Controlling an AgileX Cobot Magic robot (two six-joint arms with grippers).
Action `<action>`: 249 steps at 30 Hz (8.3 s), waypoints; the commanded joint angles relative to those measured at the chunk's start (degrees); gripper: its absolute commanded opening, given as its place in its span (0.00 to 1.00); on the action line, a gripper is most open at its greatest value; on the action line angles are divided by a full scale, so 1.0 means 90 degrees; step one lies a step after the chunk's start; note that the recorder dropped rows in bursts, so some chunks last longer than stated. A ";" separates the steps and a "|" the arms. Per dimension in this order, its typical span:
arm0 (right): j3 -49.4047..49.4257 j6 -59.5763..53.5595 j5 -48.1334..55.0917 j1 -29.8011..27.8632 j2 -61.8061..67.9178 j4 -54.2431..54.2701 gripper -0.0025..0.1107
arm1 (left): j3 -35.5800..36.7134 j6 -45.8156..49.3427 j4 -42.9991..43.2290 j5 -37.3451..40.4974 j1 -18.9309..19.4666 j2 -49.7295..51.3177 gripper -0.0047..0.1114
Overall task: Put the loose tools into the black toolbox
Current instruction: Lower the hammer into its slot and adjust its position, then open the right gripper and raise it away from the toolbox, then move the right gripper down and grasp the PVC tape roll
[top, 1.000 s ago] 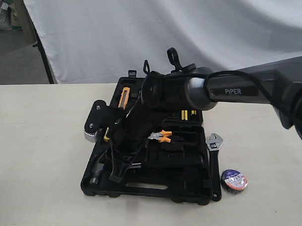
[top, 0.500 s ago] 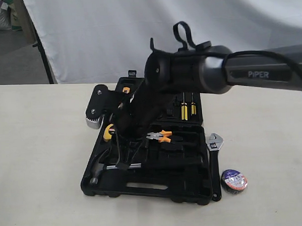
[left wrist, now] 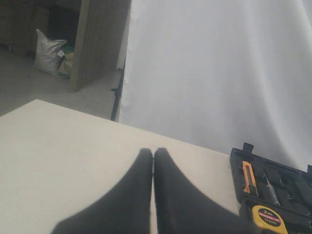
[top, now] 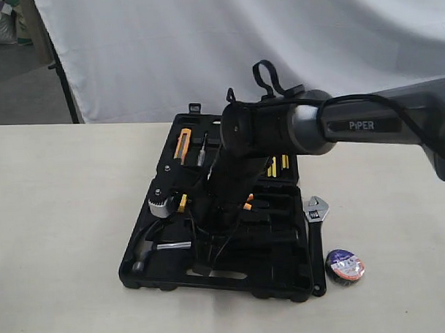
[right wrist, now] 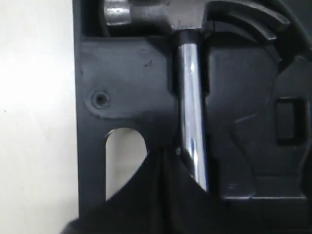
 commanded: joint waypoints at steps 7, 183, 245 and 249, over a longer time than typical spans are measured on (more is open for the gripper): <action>0.0065 0.0126 0.0001 -0.0009 -0.0466 -0.0006 0.02 | -0.0017 -0.0030 0.0028 -0.0046 0.0161 -0.0020 0.05; 0.3903 0.2412 -0.1850 -0.2991 -0.2344 0.0005 0.86 | -0.0017 -0.0030 0.0028 -0.0046 0.0161 -0.0020 0.05; 0.3833 0.2648 -0.1964 -0.2744 -0.2621 -0.0897 0.02 | -0.0017 -0.0030 0.0028 -0.0046 0.0161 -0.0020 0.05; 0.3833 0.2648 -0.1964 -0.2744 -0.2621 -0.0669 0.02 | -0.0017 -0.0030 0.0028 -0.0046 0.0161 -0.0020 0.05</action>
